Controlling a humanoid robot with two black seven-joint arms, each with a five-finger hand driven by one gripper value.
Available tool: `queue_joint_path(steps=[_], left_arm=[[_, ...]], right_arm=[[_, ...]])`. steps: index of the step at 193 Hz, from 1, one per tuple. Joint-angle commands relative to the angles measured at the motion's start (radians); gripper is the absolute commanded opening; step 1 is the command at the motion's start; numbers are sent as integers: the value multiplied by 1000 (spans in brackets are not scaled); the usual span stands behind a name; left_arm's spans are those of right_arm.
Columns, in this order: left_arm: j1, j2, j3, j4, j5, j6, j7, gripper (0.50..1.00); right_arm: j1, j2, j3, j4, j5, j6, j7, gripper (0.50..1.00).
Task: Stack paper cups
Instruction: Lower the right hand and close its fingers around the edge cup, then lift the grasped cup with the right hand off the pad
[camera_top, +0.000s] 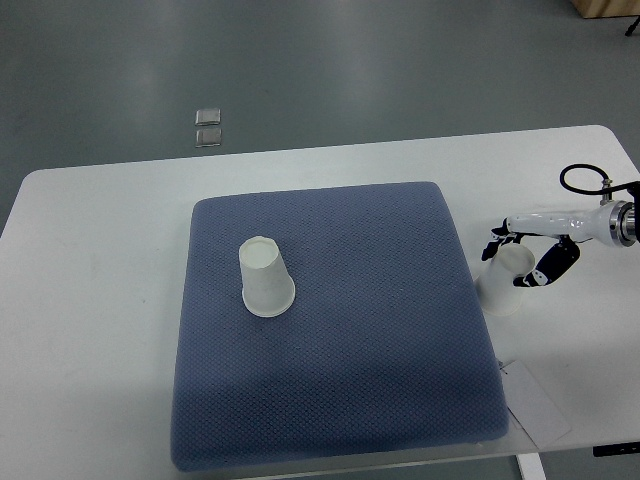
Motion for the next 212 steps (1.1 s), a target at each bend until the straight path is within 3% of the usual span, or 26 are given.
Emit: queue_joint_path(steps=[1, 17, 36, 77, 110, 164, 212], left_arm=[[1, 0, -1, 0, 0, 0, 0, 1000], [1, 0, 0, 0, 0, 0, 0, 1000], [1, 0, 0, 0, 0, 0, 0, 1000], [-1, 0, 0, 0, 0, 0, 0, 1000], [1, 0, 0, 0, 0, 0, 0, 1000], [1, 0, 0, 0, 0, 0, 0, 1000], [1, 0, 0, 0, 0, 0, 0, 1000]], right_arm=[[2, -1, -1, -2, 0, -5, 0, 588], [13, -9, 2, -2, 0, -5, 1, 533], [38, -18, 15, 1, 3, -4, 4, 515], [205, -20, 19, 20, 19, 31, 15, 513], [366, 2, 21, 35, 23, 111, 15, 513], [538, 160, 19, 81, 32, 176, 6, 513], [592, 318, 10, 80, 31, 215, -17, 515]])
